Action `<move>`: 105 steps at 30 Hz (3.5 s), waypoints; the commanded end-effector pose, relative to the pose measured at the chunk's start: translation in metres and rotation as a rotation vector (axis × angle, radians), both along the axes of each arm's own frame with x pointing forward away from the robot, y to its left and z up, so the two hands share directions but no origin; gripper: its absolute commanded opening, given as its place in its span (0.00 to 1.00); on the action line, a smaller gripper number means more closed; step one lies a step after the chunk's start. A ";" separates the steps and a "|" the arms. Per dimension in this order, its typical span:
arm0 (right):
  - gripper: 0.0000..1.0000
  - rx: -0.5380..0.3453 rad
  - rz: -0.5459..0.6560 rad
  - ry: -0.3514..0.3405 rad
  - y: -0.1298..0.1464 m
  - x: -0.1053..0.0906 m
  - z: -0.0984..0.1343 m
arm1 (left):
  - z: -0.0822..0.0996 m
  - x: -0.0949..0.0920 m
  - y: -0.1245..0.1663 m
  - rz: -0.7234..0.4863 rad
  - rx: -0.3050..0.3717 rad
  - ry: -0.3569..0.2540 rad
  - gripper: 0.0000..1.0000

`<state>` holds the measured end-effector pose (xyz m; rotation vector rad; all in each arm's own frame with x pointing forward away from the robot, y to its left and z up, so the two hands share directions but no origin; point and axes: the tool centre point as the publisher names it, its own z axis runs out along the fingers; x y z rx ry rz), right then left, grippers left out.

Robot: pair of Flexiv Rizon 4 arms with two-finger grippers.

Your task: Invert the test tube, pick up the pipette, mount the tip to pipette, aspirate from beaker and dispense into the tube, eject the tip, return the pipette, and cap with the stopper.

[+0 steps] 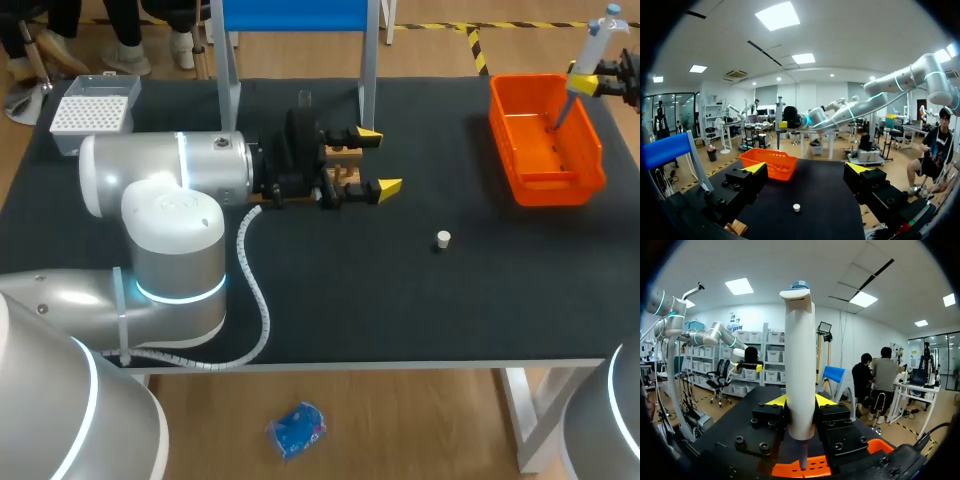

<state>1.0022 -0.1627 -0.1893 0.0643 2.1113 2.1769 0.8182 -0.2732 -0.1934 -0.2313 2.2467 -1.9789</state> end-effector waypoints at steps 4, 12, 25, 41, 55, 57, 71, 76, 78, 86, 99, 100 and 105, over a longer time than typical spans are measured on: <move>0.00 -0.016 -0.016 0.022 0.022 -0.032 0.014 | -0.001 -0.001 0.000 0.005 -0.012 -0.004 1.00; 0.00 -0.031 -0.027 0.076 0.053 -0.054 -0.002 | -0.001 -0.001 0.000 0.005 -0.012 -0.004 1.00; 0.00 0.028 0.047 0.111 0.108 -0.083 -0.018 | -0.001 -0.001 0.000 0.005 -0.012 -0.004 1.00; 0.00 0.018 0.104 0.144 0.161 -0.138 -0.046 | -0.001 -0.001 0.000 0.005 -0.012 -0.004 1.00; 0.00 -0.010 0.115 0.104 0.208 -0.158 -0.059 | -0.001 -0.001 0.000 0.005 -0.012 -0.004 1.00; 0.00 -0.006 0.145 0.094 0.214 -0.165 -0.056 | -0.001 -0.001 0.000 0.005 -0.012 -0.004 1.00; 0.00 -0.023 0.199 0.010 0.252 -0.188 -0.056 | -0.001 -0.001 0.000 0.005 -0.012 -0.004 1.00; 0.00 -0.021 0.217 -0.004 0.268 -0.190 -0.055 | -0.001 -0.001 0.000 0.005 -0.012 -0.004 1.00; 0.00 -0.018 0.221 -0.005 0.273 -0.190 -0.053 | -0.001 -0.001 0.000 0.005 -0.012 -0.004 1.00; 0.00 -0.009 0.237 -0.004 0.293 -0.185 -0.052 | -0.001 -0.001 0.000 0.005 -0.012 -0.004 1.00; 0.00 0.010 0.256 0.009 0.322 -0.185 -0.049 | -0.001 -0.001 0.000 0.005 -0.012 -0.004 1.00; 0.00 0.011 0.257 0.010 0.323 -0.185 -0.049 | -0.001 -0.001 0.000 0.005 -0.012 -0.004 1.00; 0.00 0.019 0.250 0.017 0.323 -0.185 -0.048 | -0.001 -0.001 0.000 0.005 -0.012 -0.004 1.00</move>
